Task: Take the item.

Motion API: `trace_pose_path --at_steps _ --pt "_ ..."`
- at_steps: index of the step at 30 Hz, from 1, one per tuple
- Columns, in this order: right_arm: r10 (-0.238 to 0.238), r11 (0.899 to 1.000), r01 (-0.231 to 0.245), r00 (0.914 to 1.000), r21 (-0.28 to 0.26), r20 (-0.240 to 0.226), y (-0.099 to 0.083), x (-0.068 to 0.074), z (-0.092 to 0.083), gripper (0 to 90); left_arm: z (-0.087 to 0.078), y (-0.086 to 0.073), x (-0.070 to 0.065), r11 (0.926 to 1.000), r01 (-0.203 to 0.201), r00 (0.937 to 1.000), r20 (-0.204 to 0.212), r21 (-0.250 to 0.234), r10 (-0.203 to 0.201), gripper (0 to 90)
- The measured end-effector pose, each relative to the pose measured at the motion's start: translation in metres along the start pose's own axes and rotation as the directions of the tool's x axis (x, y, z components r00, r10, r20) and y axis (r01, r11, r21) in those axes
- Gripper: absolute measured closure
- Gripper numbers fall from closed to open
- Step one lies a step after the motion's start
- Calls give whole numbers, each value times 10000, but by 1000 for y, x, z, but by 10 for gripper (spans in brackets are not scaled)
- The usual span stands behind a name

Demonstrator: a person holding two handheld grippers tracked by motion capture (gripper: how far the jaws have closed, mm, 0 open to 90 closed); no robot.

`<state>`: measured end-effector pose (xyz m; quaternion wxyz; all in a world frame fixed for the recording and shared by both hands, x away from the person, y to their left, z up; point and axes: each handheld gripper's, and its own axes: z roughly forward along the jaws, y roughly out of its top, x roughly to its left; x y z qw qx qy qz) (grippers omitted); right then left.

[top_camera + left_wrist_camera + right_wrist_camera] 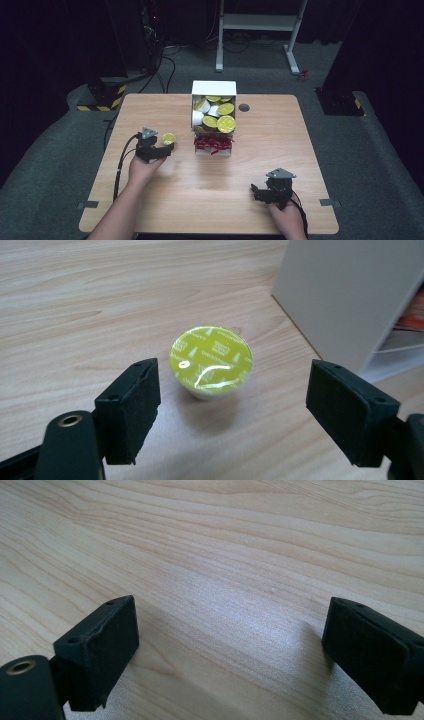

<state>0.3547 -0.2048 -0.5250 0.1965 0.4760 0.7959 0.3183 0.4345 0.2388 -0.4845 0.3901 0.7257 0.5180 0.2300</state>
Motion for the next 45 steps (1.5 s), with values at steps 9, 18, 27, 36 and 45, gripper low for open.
trace_pose_path --at_steps 9,18,27,36,45 --pt "0 10000 0 10000 1 1 0 0 0 79 -45 -28 7 9995 -129 9997 218 -287 135 217" --pt "18 10000 -18 10000 -7 1 0 0 0 79 -80 -68 15 9975 -651 9970 435 263 639 200" --pt "18 10000 -18 10000 -9 -1 0 0 0 79 -97 -114 24 9736 -1930 9788 -450 1220 1996 171" --pt "17 10000 -17 10000 -10 2 0 0 0 79 -98 -126 42 9928 -513 9982 -259 1085 544 150" --pt "57 10000 -57 10000 -20 64 0 1 0 80 -99 -126 42 9906 -718 9965 -340 1163 762 146"
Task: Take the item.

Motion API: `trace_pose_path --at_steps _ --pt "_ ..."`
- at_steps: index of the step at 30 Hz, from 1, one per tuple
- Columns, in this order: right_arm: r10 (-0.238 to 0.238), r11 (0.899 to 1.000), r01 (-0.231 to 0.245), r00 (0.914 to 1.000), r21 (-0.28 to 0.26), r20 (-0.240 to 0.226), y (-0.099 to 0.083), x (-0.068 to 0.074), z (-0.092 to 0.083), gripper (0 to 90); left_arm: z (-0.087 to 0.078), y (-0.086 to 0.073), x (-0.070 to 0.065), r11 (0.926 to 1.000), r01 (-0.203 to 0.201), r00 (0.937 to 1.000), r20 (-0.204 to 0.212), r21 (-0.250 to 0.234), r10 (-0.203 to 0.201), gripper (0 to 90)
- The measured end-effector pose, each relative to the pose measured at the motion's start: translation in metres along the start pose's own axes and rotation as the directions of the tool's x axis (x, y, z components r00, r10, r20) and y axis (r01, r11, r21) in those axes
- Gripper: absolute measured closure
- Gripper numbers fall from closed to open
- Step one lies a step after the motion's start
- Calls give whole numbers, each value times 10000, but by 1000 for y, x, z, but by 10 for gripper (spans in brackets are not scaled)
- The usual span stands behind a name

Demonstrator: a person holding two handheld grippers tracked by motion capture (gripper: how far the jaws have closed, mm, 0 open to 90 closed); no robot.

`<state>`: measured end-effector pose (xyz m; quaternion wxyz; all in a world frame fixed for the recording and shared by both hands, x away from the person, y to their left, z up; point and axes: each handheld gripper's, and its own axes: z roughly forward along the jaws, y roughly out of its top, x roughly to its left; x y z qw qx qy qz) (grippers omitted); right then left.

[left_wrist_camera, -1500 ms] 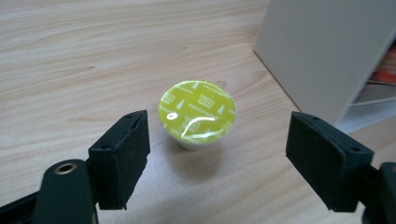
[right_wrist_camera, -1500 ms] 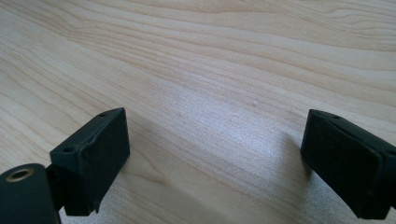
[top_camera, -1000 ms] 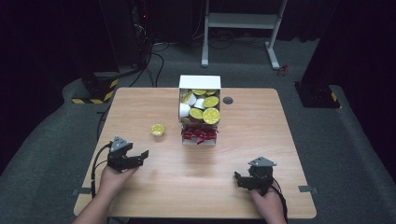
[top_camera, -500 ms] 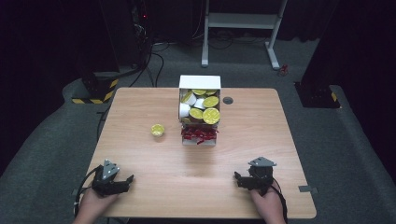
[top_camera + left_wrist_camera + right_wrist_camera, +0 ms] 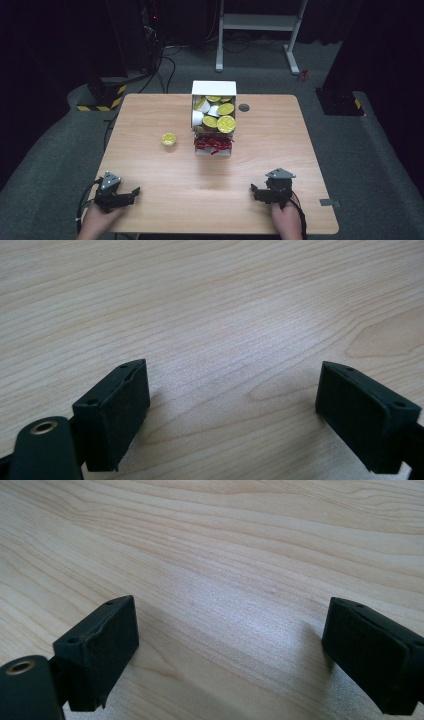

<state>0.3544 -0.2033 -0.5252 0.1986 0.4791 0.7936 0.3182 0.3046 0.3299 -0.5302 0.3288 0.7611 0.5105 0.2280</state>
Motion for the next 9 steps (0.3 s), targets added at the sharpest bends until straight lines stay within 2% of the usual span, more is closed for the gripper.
trace_pose_path --at_steps 4,5,9 --pt "53 10000 -53 10000 16 55 0 2 0 84 0 0 0 10000 76 10000 56 -2 -76 146" --pt "56 10000 -56 10000 13 56 0 2 0 84 0 0 0 10000 -31 10000 17 5 31 146" --pt "58 10000 -58 10000 15 54 0 2 0 84 0 -1 -1 9999 138 9999 71 -12 -138 146"
